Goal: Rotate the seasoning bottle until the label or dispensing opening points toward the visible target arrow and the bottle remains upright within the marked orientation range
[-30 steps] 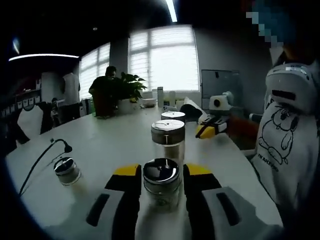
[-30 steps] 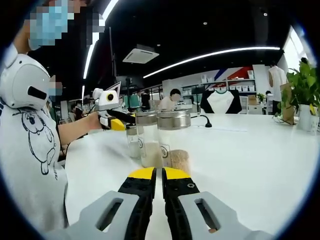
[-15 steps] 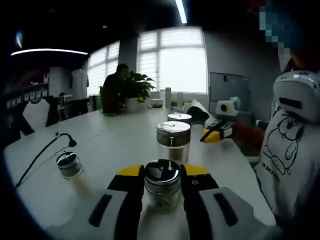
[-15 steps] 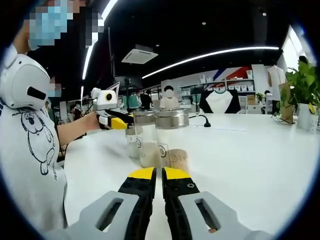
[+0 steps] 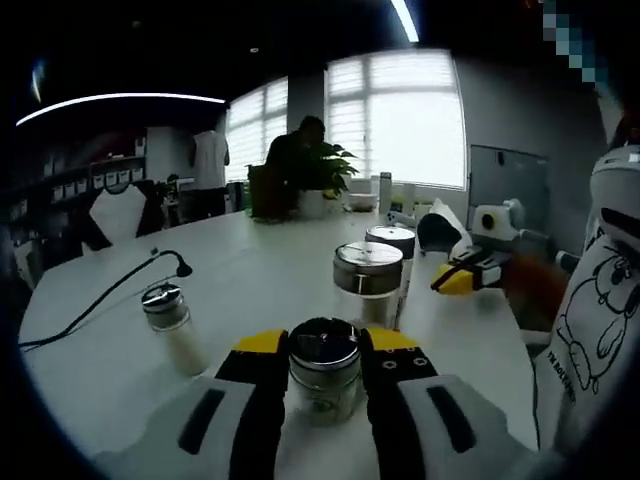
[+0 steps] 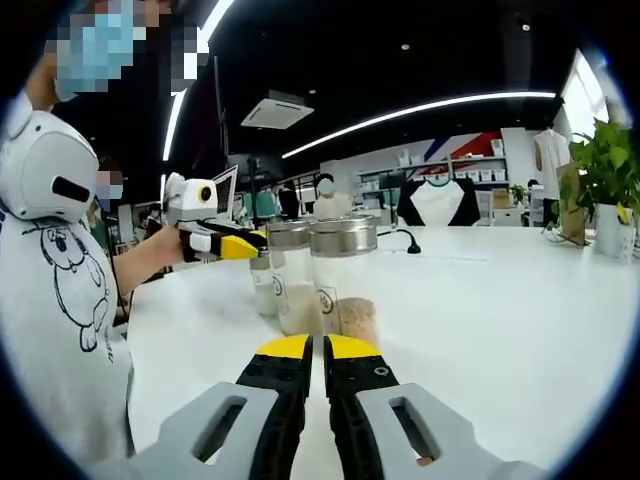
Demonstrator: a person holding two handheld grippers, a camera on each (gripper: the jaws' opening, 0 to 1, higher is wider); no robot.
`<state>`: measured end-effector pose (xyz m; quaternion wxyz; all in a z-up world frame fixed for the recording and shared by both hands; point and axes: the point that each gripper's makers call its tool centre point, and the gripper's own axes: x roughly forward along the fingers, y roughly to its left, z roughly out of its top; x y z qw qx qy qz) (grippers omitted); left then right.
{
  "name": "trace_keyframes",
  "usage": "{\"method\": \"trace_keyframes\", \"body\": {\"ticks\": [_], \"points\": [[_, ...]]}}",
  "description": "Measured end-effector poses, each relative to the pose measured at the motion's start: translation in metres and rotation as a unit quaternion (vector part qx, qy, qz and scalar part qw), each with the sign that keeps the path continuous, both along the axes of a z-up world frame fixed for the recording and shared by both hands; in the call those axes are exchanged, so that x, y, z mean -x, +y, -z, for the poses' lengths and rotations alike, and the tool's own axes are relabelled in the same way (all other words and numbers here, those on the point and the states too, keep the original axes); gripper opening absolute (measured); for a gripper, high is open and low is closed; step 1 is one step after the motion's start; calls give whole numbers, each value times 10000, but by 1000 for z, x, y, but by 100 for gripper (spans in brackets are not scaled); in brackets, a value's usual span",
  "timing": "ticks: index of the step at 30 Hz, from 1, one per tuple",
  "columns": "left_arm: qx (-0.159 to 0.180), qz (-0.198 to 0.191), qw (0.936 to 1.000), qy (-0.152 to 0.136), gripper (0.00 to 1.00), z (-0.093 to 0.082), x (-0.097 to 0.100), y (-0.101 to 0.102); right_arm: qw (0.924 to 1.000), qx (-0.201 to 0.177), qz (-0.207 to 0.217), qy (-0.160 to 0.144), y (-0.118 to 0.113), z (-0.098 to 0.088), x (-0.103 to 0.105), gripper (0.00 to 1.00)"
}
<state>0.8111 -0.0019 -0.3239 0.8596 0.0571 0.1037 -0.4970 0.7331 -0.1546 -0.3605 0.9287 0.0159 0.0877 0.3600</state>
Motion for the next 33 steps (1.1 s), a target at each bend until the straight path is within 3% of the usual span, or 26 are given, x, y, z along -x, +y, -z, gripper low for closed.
{"method": "trace_keyframes", "body": {"ticks": [4, 16, 20, 22, 23, 25, 27, 29, 33], "points": [[217, -243, 9994, -72, 30, 0, 3, -1, 10000, -28, 21, 25, -1, 2, -1, 2], [218, -246, 9994, -133, 30, -1, 0, 0, 10000, -65, 27, 48, -4, 4, 0, 2], [63, -95, 9993, -367, 32, -2, 2, -1, 10000, -91, 0, 23, -3, 1, -1, 2], [9, 124, 9993, -363, 39, -1, 6, -4, 10000, -90, -20, 5, -2, 0, -1, 2], [183, 350, 9985, -390, 43, -7, 10, -7, 10000, -82, -33, -6, -2, -1, -1, 2], [340, 407, 9981, -309, 47, -11, 10, -4, 10000, -74, -47, -9, -1, -1, -2, 2], [476, 770, 9955, -272, 46, -17, 16, -5, 10000, -70, -52, -6, -1, -1, -2, 2], [405, 1001, 9936, -338, 42, -17, 18, -4, 10000, -60, -67, -2, 0, -1, -1, 2], [232, 1117, 9924, -450, 38, -14, 12, 0, 9999, -44, -94, -6, 1, -1, -1, 2]]}}
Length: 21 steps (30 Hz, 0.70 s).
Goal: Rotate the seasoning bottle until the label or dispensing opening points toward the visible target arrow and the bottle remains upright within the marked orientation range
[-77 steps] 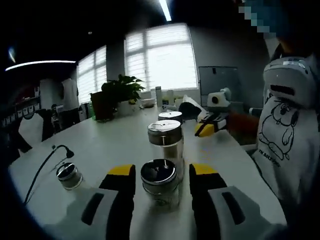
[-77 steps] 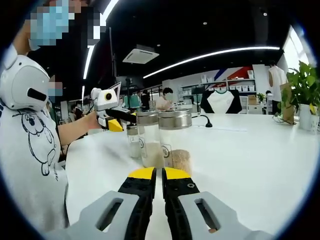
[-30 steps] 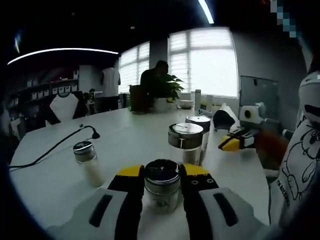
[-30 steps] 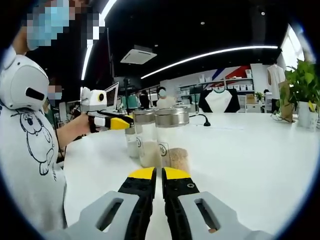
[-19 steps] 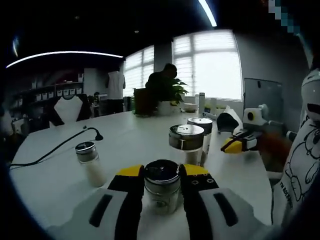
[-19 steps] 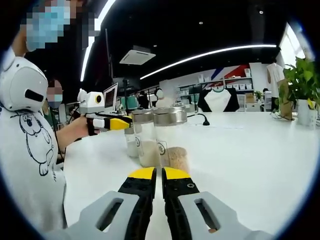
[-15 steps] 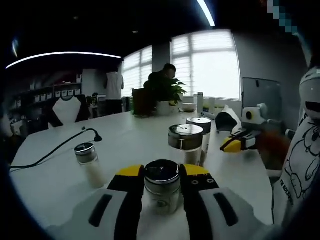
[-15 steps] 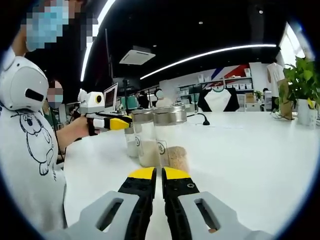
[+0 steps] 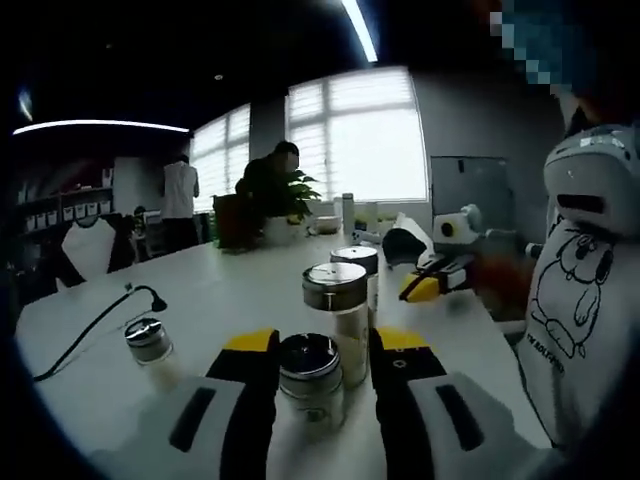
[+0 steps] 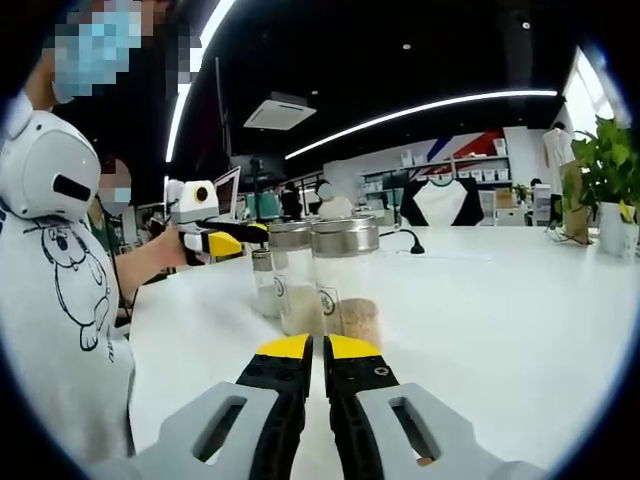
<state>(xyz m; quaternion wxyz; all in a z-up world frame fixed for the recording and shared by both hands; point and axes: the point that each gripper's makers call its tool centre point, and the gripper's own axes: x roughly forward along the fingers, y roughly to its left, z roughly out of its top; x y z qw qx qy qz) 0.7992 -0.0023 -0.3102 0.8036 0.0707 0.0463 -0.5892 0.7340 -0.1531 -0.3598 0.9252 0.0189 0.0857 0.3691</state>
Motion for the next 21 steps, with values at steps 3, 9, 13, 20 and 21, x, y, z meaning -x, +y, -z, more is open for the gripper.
{"method": "trace_keyframes", "body": {"ticks": [3, 9, 13, 20, 21], "points": [[0, 125, 9995, 300, 39, 5, -2, 1, 10000, 1, -21, -21, 1, -2, 0, 2], [108, 330, 9989, 307, 39, 4, -6, 1, 10000, 18, 5, -17, -1, -1, 2, 2], [-93, 495, 9983, 283, 39, 9, -7, -1, 10000, 16, 34, 6, -2, 1, 3, 2], [-31, 664, 9973, 310, 35, 9, -9, -5, 10000, 0, 33, -3, -1, 0, 4, 2], [2, 642, 9973, 360, 33, 9, -11, -4, 10000, 6, 37, -3, -1, 1, 4, 2]]}}
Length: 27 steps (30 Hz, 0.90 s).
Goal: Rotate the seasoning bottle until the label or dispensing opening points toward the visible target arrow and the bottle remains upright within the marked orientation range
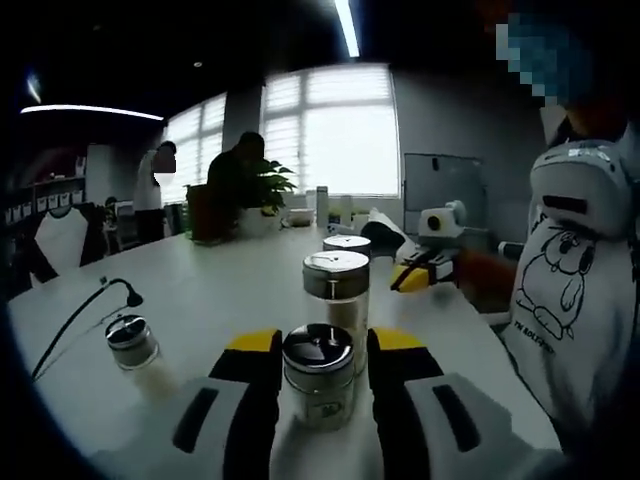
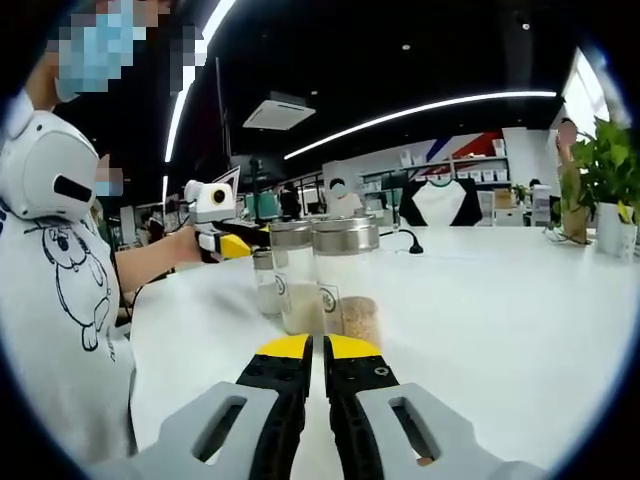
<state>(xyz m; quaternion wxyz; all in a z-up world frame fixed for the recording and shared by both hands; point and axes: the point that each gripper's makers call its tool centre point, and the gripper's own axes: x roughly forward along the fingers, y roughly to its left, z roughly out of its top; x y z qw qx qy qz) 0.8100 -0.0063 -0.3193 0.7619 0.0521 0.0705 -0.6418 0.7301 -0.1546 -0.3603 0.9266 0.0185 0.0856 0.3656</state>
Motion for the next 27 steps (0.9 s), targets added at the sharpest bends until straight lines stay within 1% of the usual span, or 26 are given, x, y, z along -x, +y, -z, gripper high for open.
{"method": "trace_keyframes", "body": {"ticks": [1, 3, 8, 13, 15, 17, 18, 20, 22, 24, 27], "points": [[42, -15, 10000, 67, 31, 0, -1, 1, 10000, 2, 4, 0, 0, 0, 0, 2], [103, -17, 9998, 179, 30, -1, -1, 2, 10000, -3, 23, 3, -2, 0, 1, 2], [61, -31, 9999, 126, 30, -1, 0, 1, 10000, -10, 64, 12, -4, 1, 1, 2], [32, -155, 9997, 188, 29, -1, -1, 1, 10000, -22, 67, 4, -3, 0, 0, 2], [-3, -254, 9996, 157, 29, -1, 0, 1, 10000, -20, 65, 1, -3, 0, 0, 2], [4, -370, 9991, 188, 29, -1, -1, 2, 10000, -24, 74, -2, -3, 0, 0, 2], [-5, -415, 9990, 147, 29, -1, 0, 2, 10000, -25, 79, -2, -4, 0, 0, 2], [17, -603, 9981, 143, 29, -1, 0, 3, 9999, -28, 96, 4, -5, 0, 0, 2], [49, -789, 9966, 223, 28, -1, -1, 4, 9999, -23, 106, 10, -5, 1, 0, 2], [17, -928, 9955, 175, 28, -1, 0, 4, 9999, -12, 111, 7, -6, 0, 0, 2], [59, -1108, 9937, 174, 28, -1, 1, 4, 9999, -22, 126, -3, -6, 0, -1, 2]]}}
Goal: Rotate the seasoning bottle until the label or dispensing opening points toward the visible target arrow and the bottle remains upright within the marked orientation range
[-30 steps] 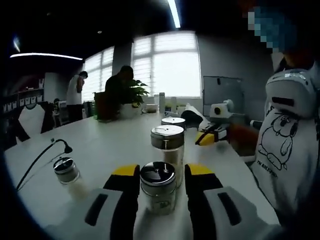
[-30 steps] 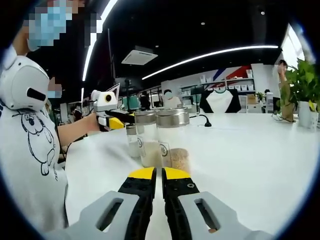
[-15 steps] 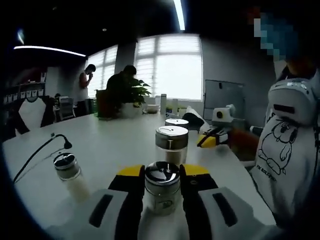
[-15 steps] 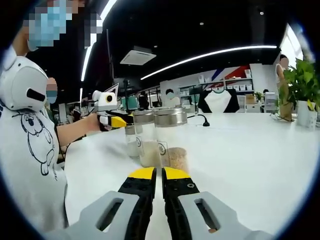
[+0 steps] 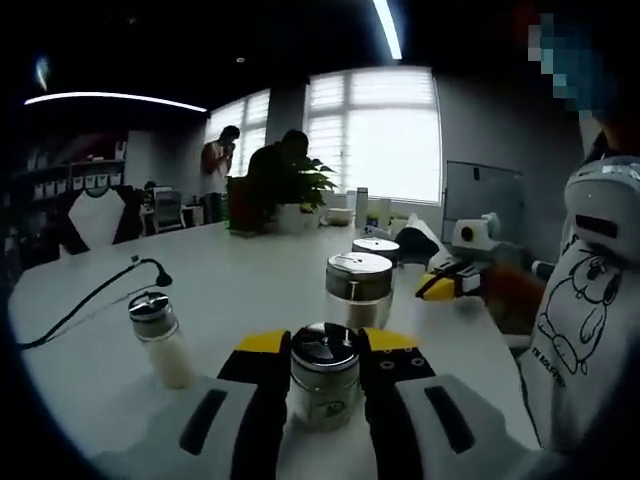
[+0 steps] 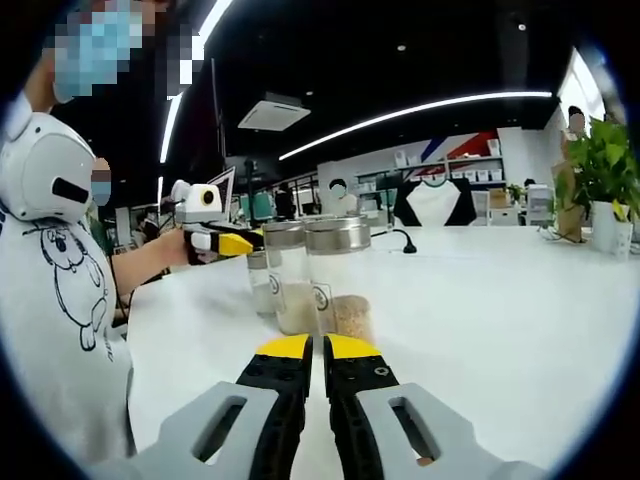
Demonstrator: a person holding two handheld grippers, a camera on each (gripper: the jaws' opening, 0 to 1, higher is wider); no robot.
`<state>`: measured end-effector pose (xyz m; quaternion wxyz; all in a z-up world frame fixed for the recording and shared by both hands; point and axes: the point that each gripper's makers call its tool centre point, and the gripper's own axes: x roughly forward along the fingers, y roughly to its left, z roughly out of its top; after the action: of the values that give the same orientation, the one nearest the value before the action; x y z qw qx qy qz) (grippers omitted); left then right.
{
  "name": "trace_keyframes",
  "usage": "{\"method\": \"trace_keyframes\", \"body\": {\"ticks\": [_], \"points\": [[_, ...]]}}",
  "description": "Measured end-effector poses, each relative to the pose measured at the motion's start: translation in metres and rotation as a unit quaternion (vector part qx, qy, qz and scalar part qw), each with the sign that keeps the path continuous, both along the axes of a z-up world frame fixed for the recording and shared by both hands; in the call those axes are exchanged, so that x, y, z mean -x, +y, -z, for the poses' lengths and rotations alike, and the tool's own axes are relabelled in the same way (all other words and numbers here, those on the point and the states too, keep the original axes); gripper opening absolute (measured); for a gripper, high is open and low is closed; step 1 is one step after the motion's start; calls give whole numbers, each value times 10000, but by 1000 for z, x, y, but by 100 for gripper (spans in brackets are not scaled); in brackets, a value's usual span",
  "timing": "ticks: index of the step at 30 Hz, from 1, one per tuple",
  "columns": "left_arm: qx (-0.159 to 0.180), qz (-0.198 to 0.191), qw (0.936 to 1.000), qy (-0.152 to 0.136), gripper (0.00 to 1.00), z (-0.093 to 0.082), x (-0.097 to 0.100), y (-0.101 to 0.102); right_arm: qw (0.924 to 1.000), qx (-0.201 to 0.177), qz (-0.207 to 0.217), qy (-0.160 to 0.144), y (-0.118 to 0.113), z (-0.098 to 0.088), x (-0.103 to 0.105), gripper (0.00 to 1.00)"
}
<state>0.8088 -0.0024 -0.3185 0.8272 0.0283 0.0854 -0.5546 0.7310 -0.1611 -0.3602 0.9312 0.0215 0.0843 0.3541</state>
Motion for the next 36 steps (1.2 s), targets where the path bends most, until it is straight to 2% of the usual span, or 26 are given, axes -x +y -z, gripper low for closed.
{"method": "trace_keyframes", "body": {"ticks": [4, 5, 7, 9, 11, 14, 17, 21, 23, 25, 29, 31, 34, 36], "points": [[176, -327, 9993, 87, 27, -1, -1, 2, 10000, 6, -15, 16, 1, 1, -1, 2], [249, -431, 9986, 164, 23, -2, -3, 4, 10000, 12, -23, 17, 1, 1, -2, 2], [285, -460, 9983, 207, 17, -3, -4, 8, 10000, 13, -33, 15, 1, 1, -2, 2], [228, -308, 9992, 116, 17, -3, 1, 7, 10000, 2, -45, 5, 1, 0, -2, 2], [237, -362, 9991, 43, 18, -6, 0, 8, 10000, 7, -55, -3, 2, 0, -2, 2], [231, -495, 9984, -122, 25, -10, -6, 14, 10000, -10, -45, -17, 1, -1, -2, 2], [362, -415, 9984, -143, 27, -15, -4, 17, 10000, -23, -23, -9, 0, 0, -1, 2], [602, -130, 9981, 73, 40, -20, 4, 16, 10000, -30, -13, 13, -1, 2, 0, 2], [555, 94, 9983, 175, 49, -15, 10, 12, 10000, -43, -4, 28, -1, 3, 0, 2], [384, 260, 9986, 244, 53, -7, 13, 9, 10000, -44, -15, 21, -1, 3, 0, 2], [-79, 412, 9991, -80, 51, 6, 11, 4, 10000, -57, -32, -1, 1, 1, 0, 2], [-103, 603, 9981, -75, 45, 6, 14, 0, 10000, -44, -34, -2, 1, 1, 0, 2], [-142, 753, 9970, -81, 45, 8, 15, -5, 10000, -44, -27, 6, 1, 2, 2, 2], [-197, 847, 9960, -197, 44, 10, 15, -9, 10000, -43, -15, 10, 1, 2, 2, 2]]}}
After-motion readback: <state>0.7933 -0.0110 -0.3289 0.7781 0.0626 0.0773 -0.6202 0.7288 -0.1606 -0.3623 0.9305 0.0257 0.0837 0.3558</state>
